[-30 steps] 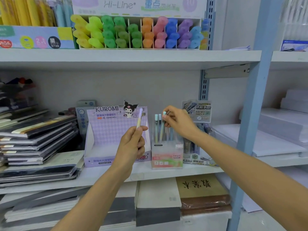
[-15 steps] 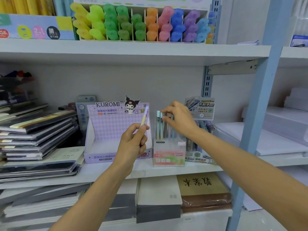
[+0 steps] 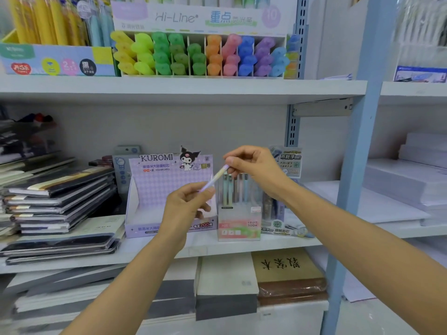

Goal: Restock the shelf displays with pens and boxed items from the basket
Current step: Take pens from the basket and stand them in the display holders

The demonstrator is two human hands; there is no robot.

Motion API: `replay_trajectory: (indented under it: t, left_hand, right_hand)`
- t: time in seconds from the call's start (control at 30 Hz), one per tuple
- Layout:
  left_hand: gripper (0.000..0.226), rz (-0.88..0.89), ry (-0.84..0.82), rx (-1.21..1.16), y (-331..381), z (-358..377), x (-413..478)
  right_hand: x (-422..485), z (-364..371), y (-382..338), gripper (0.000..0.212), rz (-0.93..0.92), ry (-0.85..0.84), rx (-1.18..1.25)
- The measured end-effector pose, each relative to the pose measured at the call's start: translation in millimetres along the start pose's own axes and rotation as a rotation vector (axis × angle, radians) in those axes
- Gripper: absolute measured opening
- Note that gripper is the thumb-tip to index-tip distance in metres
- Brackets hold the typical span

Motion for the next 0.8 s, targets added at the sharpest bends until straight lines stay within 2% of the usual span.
replay_trajectory:
  t: [0.1, 0.23, 0.3, 0.37, 0.47, 0.6, 0.7, 0.8]
  left_hand:
    - [0.017, -0.027, 0.100, -0.168, 4, -11, 1]
    - [0.012, -0.003, 0.088, -0.291, 13, -4, -6]
    - [0.009, 0.012, 0.127, -0.364, 18, 0, -9]
    - [0.009, 0.043, 0.160, -0.377, 23, 2, -10]
    - [0.011, 0.132, 0.118, -0.234, 30, 6, -13]
    - [0.013, 0.268, 0.002, 0.038, 35, 19, -19]
    - [0.015, 0.359, -0.092, 0.168, 41, 32, -23]
    - [0.014, 0.418, -0.092, 0.276, 44, 34, -23]
  right_hand:
    - [-3, -13, -3, 0.008, 0.012, 0.098, 0.113]
    - [-12, -16, -2, 0.008, 0.038, 0.107, 0.149]
    - [-18, -14, 1, 0.007, 0.073, 0.069, 0.123]
    - [-24, -11, 4, 0.011, 0.122, -0.050, 0.030]
    - [-31, -6, 3, 0.017, 0.115, -0.160, -0.202]
    - [-30, 1, -17, 0.030, -0.015, -0.073, -0.270]
    - [-29, 12, -33, 0.024, -0.116, -0.107, -0.380]
    - [-26, 13, -39, 0.017, -0.169, -0.089, -0.423]
Point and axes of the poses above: each hand's wrist, its own x-axis towards the middle knuckle, its own z-axis out of the palm, y = z × x, the point moved 5 cm from there along x, towards the middle knuckle, and after that the axes turned 5 degrees about y, right-handed, at the moved point
